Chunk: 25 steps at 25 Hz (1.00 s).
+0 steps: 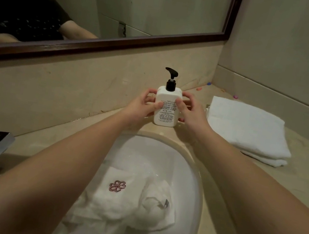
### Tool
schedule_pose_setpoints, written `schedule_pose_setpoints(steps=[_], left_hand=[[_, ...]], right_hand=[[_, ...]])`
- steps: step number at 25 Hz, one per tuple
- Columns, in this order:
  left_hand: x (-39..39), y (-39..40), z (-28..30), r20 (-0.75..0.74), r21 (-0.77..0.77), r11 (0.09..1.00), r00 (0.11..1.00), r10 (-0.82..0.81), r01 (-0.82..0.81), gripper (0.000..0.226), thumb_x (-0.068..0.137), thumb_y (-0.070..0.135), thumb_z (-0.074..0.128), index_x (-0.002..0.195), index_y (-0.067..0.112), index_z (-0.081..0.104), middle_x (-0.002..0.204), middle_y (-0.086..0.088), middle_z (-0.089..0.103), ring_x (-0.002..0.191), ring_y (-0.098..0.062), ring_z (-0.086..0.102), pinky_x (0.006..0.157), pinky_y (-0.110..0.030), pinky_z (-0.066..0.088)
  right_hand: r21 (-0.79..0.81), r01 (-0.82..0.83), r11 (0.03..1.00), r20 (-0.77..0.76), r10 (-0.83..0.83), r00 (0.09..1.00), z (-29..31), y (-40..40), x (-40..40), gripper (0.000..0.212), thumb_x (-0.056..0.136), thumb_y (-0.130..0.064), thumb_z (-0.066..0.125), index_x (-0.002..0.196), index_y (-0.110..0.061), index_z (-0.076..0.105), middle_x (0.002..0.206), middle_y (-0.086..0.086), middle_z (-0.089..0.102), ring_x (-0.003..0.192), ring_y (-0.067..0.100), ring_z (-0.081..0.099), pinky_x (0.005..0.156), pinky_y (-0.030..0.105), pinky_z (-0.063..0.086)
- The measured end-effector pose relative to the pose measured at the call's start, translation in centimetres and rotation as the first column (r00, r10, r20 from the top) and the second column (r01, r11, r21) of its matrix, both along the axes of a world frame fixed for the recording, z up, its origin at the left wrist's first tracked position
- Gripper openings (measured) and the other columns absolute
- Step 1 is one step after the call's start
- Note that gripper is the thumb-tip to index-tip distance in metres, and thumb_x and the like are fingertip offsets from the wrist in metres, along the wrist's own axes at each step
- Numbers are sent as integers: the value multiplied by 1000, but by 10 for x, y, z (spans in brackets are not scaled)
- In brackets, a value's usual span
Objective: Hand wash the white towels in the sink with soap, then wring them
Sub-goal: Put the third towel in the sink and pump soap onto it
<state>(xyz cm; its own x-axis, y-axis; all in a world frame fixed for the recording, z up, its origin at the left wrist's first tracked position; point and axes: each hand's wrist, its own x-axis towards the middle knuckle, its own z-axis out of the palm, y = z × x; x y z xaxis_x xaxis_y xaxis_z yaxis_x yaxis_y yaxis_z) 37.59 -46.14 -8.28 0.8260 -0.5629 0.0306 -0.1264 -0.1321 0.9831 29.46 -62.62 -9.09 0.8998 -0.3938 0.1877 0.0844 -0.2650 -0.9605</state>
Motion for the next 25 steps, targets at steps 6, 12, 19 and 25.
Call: schedule_pose_setpoints(steps=[6, 12, 19, 25], left_hand=[[-25, 4, -9, -50, -14, 984, 983, 176, -177, 69, 90, 29, 77, 149, 18, 43, 129, -8, 55, 98, -17, 65, 73, -19, 59], [-84, 67, -21, 144, 161, 954, 962, 231, -253, 49, 91, 23, 74, 136, 22, 56, 113, -3, 60, 95, -17, 64, 93, -43, 57], [-144, 174, -35, 241, 441, 847, 948, 207, -297, 42, 92, 36, 72, 131, 29, 61, 120, 4, 62, 113, -10, 57, 89, -28, 44], [-193, 267, -18, 422, 459, 771, 872, 247, -440, 41, 93, 44, 68, 132, 34, 62, 121, 15, 60, 111, -6, 57, 93, -25, 42]], right_hand=[[46, 82, 996, -158, -74, 985, 0, 15, -15, 70, 99, -45, 57, 157, -18, 28, 144, 12, 49, 129, 26, 54, 105, 41, 47], [-251, 174, 952, -19, -184, 983, -21, 60, -77, 47, 98, -39, 60, 140, -20, 49, 133, 0, 53, 120, 15, 50, 104, 37, 44], [-322, -51, 945, -58, 34, 998, -23, 138, -108, 37, 99, -40, 58, 129, -19, 57, 124, -3, 56, 117, 12, 51, 97, 30, 43], [-315, -158, 936, 12, 171, 985, 7, 211, -97, 31, 99, -41, 58, 125, -25, 59, 118, -6, 59, 109, 8, 54, 87, 24, 40]])
